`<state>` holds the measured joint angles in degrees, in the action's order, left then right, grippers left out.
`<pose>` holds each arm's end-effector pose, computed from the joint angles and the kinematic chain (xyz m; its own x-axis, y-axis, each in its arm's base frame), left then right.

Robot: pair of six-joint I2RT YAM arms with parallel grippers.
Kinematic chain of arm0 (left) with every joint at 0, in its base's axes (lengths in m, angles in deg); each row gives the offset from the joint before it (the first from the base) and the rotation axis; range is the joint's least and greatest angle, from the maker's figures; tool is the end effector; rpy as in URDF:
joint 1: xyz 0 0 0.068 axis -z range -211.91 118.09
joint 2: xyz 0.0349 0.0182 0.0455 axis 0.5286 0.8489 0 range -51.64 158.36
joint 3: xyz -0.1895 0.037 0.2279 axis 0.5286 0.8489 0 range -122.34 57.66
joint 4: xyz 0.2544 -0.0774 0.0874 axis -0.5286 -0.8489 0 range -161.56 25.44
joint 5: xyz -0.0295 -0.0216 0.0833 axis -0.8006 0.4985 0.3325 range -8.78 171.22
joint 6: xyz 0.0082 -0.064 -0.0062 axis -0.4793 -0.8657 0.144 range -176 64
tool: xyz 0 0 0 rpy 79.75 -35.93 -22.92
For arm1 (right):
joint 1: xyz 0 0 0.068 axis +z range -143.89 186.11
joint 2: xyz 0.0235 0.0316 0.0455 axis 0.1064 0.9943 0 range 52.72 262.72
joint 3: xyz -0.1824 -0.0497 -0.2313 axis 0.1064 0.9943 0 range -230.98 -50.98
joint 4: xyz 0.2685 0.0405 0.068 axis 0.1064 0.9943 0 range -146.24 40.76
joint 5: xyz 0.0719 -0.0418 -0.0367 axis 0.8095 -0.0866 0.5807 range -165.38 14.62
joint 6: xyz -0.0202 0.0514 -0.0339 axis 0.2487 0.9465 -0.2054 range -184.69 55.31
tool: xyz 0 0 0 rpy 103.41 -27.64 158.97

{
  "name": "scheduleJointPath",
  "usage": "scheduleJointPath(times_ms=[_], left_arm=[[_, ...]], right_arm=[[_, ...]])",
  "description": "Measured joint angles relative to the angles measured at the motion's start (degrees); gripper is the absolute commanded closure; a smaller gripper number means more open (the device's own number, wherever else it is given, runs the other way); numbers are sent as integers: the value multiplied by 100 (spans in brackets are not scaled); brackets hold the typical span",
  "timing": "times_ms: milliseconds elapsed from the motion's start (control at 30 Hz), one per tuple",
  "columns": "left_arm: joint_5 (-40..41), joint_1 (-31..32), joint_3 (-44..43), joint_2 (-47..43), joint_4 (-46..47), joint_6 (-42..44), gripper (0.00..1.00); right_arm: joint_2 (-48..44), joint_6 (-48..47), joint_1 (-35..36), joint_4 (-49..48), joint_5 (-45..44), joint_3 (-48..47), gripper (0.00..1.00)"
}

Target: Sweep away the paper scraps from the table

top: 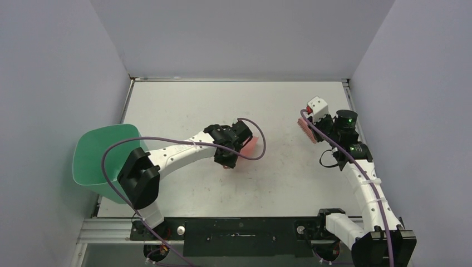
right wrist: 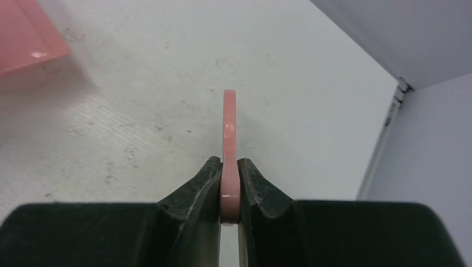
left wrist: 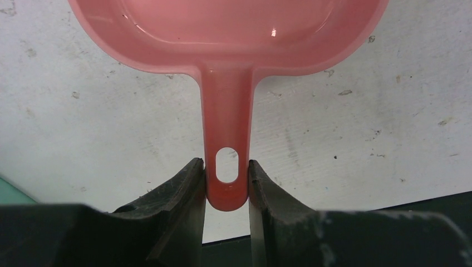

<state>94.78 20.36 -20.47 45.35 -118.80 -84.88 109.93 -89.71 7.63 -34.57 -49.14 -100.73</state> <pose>0.2303 -0.2783 0.2554 -0.8638 0.3493 -0.3630 0.3539 0.9336 0.0562 0.2363 0.0287 0.3249 -0.2676 -0.3866 -0.8826 -0.5772 0.7978 -0.1744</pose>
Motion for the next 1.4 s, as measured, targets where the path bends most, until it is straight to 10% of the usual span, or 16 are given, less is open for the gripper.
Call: scheduleJointPath(times_ms=[433,800,1400], left_arm=[[-470,-138,-503,1067,273,129,89],[-675,-433,-1327,1845,367,227,82],[-791,-584,-2118,2238,175,522,57]], right_arm=[[431,-2090,1067,-1252,-2269,1025,91],[634,-2337,1362,-1578,-2404,1690,84],[-184,-1303,1508,-48,-1353,1676,28]])
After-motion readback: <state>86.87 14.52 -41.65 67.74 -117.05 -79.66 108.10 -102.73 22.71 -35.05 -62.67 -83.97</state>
